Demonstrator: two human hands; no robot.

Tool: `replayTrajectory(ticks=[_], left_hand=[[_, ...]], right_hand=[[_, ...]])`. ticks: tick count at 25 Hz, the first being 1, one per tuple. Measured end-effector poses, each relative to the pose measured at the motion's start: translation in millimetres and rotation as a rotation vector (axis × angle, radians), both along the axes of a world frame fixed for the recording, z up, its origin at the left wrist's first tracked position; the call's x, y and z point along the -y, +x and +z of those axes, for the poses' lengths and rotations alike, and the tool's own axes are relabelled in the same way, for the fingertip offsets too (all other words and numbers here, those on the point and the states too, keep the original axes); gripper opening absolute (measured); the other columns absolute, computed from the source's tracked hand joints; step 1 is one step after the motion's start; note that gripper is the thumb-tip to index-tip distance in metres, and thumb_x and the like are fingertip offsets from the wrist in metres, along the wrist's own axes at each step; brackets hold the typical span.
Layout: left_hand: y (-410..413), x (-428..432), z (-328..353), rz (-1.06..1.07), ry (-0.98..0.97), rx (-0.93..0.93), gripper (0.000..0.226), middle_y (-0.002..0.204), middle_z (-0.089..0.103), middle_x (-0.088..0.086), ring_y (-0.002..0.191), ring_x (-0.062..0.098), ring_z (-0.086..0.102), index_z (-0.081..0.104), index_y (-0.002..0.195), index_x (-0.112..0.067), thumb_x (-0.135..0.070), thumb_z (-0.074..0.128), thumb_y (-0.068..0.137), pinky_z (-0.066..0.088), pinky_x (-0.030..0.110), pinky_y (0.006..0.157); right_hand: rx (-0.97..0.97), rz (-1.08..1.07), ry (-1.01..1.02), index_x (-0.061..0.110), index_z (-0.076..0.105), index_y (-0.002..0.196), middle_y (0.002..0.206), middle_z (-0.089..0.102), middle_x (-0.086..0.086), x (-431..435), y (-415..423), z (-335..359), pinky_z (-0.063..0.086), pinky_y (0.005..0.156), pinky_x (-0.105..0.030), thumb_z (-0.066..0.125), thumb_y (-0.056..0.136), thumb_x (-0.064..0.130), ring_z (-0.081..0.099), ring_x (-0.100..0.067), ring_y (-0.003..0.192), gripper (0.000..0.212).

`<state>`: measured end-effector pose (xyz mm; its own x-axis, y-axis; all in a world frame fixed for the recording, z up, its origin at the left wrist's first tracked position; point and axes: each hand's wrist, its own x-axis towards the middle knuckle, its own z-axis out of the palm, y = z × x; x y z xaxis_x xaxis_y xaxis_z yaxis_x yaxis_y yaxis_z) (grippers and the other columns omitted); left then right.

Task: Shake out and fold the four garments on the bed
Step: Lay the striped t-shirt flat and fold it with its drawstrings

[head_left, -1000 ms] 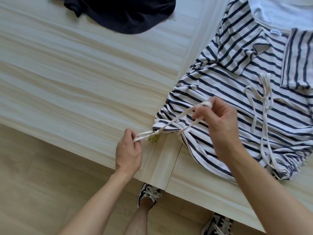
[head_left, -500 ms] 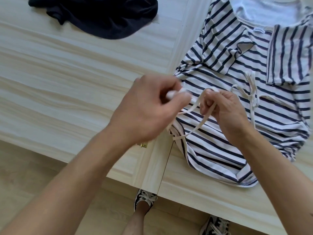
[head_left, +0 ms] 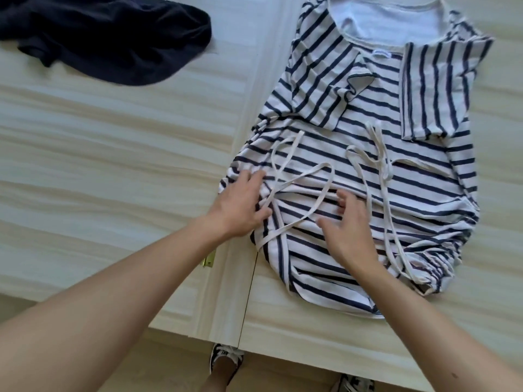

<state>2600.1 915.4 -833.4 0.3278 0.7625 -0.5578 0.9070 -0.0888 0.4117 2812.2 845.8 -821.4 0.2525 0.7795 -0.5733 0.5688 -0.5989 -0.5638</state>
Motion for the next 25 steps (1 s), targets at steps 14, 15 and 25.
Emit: replayTrajectory(ticks=[14,15,25], left_hand=[[-10.7,2.4,27.7,-0.667,-0.036,-0.07,0.017,0.097,0.062,-0.008,0.095,0.018,0.059,0.063,0.092,-0.025,-0.032,0.047,0.092,0.047,0.032,0.08],[-1.8,-3.2,20.1,-0.612,0.053,0.023,0.014,0.1,0.059,-0.01,0.096,0.015,0.055,0.063,0.099,-0.027,-0.034,0.052,0.093,0.046,0.031,0.081],[65.8,-101.3,-28.7,-0.171,0.499,-0.021,0.052,0.15,0.042,0.007,0.14,0.03,0.038,0.049,0.14,-0.017,-0.038,0.059,0.093,0.039,0.047,0.109]], right_hand=[[0.175,0.287,0.258,0.019,0.058,0.12,0.115,0.048,0.007,33.7,77.2,-7.1,0.043,0.093,-0.029,0.063,0.09,0.016,0.05,-0.014,0.109,0.031],[0.189,0.278,0.277,0.019,0.057,0.121,0.115,0.047,0.006,25.8,81.3,-8.0,0.044,0.094,-0.031,0.063,0.089,0.015,0.049,-0.014,0.109,0.033],[0.254,0.329,0.404,0.018,0.046,0.141,0.142,0.041,-0.003,-98.4,146.9,-21.4,0.041,0.109,-0.041,0.06,0.092,0.034,0.044,-0.023,0.13,0.053]])
